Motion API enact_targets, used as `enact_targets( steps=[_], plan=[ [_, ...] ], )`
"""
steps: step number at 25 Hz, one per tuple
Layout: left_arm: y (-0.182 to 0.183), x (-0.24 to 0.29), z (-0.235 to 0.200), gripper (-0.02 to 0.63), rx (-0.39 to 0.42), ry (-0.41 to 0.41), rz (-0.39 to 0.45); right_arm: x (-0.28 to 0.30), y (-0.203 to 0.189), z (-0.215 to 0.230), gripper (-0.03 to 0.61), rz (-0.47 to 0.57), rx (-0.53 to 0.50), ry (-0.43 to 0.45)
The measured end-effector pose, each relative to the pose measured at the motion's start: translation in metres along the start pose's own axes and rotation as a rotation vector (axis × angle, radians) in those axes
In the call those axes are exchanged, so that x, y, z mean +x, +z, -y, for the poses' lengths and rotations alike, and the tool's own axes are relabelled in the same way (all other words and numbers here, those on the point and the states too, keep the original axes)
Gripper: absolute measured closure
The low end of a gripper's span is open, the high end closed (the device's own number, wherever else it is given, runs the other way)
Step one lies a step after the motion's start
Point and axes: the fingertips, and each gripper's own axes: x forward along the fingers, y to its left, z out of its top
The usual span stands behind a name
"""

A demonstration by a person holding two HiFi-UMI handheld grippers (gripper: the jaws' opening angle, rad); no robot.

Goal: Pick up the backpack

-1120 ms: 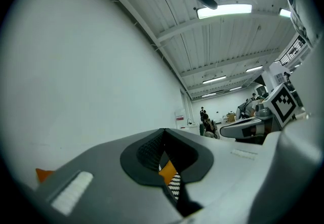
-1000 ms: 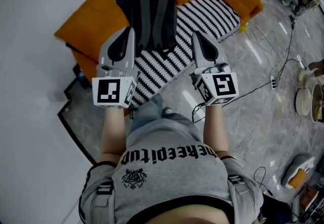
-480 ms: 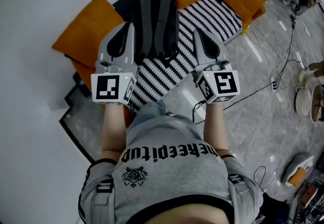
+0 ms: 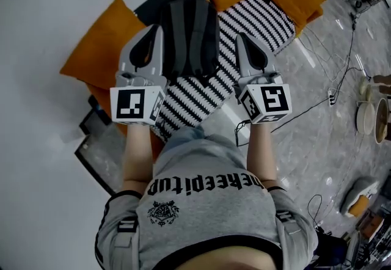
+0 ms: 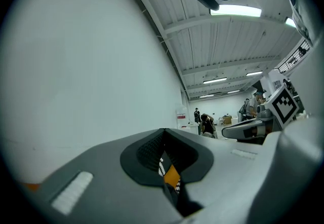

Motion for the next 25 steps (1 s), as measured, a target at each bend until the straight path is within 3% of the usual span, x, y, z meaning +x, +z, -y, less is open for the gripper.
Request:
enact_targets(
  steps=[13, 25],
  plan=[
    [-0.031, 0.028, -0.023, 0.594, -0.019, -0.016, -0.068, 0.044, -0.026, 0.002, 0.575, -0.088, 0.027, 0.023],
    [-0.097, 0.055, -0.037, 0.594, -0.086, 0.033, -0.191, 0.092, -0.087, 0.017, 0.575, -0.250, 0.083, 0.090]
  ],
)
